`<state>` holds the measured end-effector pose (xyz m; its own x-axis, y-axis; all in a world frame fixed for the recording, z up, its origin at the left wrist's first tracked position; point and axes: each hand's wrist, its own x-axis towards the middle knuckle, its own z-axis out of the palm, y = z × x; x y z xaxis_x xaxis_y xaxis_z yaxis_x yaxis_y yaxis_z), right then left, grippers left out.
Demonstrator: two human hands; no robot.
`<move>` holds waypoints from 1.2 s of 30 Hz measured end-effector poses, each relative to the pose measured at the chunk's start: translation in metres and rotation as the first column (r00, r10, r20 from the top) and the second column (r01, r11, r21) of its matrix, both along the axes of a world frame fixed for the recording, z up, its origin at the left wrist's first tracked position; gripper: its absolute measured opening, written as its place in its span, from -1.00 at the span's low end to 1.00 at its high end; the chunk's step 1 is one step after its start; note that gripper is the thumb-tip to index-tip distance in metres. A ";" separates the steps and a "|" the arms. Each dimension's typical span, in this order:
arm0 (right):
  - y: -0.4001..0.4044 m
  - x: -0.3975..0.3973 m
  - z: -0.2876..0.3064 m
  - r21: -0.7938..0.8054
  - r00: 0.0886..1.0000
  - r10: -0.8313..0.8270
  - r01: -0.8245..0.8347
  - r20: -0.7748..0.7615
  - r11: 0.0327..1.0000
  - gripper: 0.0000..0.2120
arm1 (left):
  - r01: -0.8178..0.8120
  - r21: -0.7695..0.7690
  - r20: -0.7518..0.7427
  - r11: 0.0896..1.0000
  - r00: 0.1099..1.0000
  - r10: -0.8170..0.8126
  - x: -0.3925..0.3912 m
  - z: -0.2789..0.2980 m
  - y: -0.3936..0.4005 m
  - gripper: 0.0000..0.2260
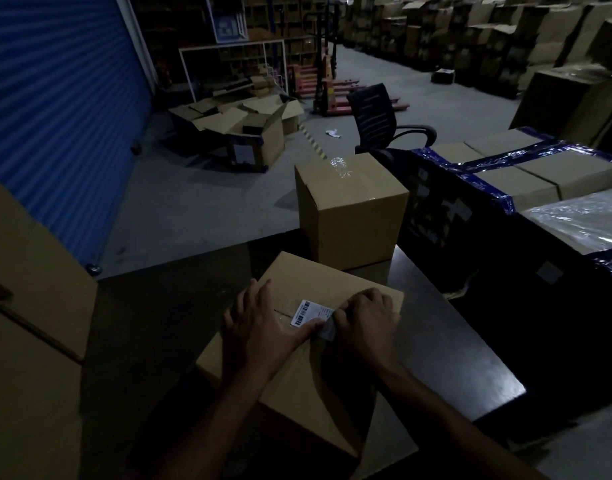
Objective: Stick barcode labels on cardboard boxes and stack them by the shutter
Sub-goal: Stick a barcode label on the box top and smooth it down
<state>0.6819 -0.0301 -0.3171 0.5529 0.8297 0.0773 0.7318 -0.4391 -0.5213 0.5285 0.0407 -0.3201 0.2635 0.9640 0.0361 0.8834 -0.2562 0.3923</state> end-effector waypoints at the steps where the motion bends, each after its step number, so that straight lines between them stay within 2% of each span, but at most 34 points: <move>1: 0.000 0.001 -0.001 0.015 1.000 0.011 -0.010 -0.025 1.000 -0.83 | 0.004 0.004 0.007 1.000 1.000 -0.004 0.000 -0.001 0.000 0.19; 4: -0.002 0.003 0.000 0.029 0.995 0.047 -0.044 -0.085 0.999 -0.89 | 0.013 -0.003 0.014 1.000 1.000 -0.013 -0.001 -0.004 0.001 0.20; 8: -0.004 0.006 0.005 0.095 0.981 0.119 -0.105 -0.155 0.990 -0.84 | 0.017 -0.027 0.008 1.000 1.000 -0.017 0.001 0.000 0.000 0.15; 11: -0.004 0.006 0.008 0.063 0.977 0.130 -0.121 -0.170 0.991 -0.93 | 0.020 -0.056 0.022 0.998 1.000 -0.019 0.002 0.003 -0.001 0.08; 14: -0.003 0.009 0.008 0.048 0.972 0.168 -0.162 -0.166 0.986 -0.77 | -0.027 -0.092 0.099 0.995 0.994 0.036 -0.002 0.004 0.004 -0.17; 17: 0.000 0.010 0.012 0.041 0.963 0.209 -0.205 -0.172 0.978 -0.85 | -0.097 -0.156 0.257 0.983 0.957 0.136 -0.012 0.002 0.012 -0.47; 20: 0.001 0.014 0.010 0.037 0.936 0.203 -0.201 -0.287 0.979 -0.95 | -0.119 -0.118 0.306 0.986 0.940 0.150 -0.013 0.001 0.013 -0.57; 21: 0.000 0.014 0.009 0.041 0.921 0.207 -0.205 -0.329 0.978 -0.92 | -0.125 -0.106 0.313 0.987 0.938 0.152 -0.012 0.001 0.012 -0.58; 23: -0.006 0.014 0.012 0.097 0.850 0.226 -0.205 -0.476 0.974 -0.89 | -0.138 -0.107 0.336 0.985 0.927 0.166 -0.010 0.000 0.012 -0.59; 26: -0.017 0.015 0.022 0.178 0.685 0.228 -0.144 -0.692 0.973 -0.86 | -0.128 -0.080 0.343 0.989 0.928 0.148 -0.011 -0.005 0.016 -0.61; 32: -0.036 0.021 0.028 0.250 0.478 0.233 -0.029 -0.847 0.968 -0.82 | -0.029 -0.010 0.331 1.000 0.943 0.031 -0.012 -0.006 0.037 -0.65; 36: -0.051 0.029 0.024 0.273 0.377 0.202 0.146 -0.904 0.951 -0.84 | 0.034 0.068 0.303 0.997 0.951 -0.053 -0.010 -0.004 0.054 -0.66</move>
<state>0.7112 -0.0813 -0.2926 0.4006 0.8821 -0.2479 -0.2652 -0.1473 -0.9529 0.5184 0.0945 -0.3237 0.2724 0.9452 0.1801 0.7117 -0.3239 0.6233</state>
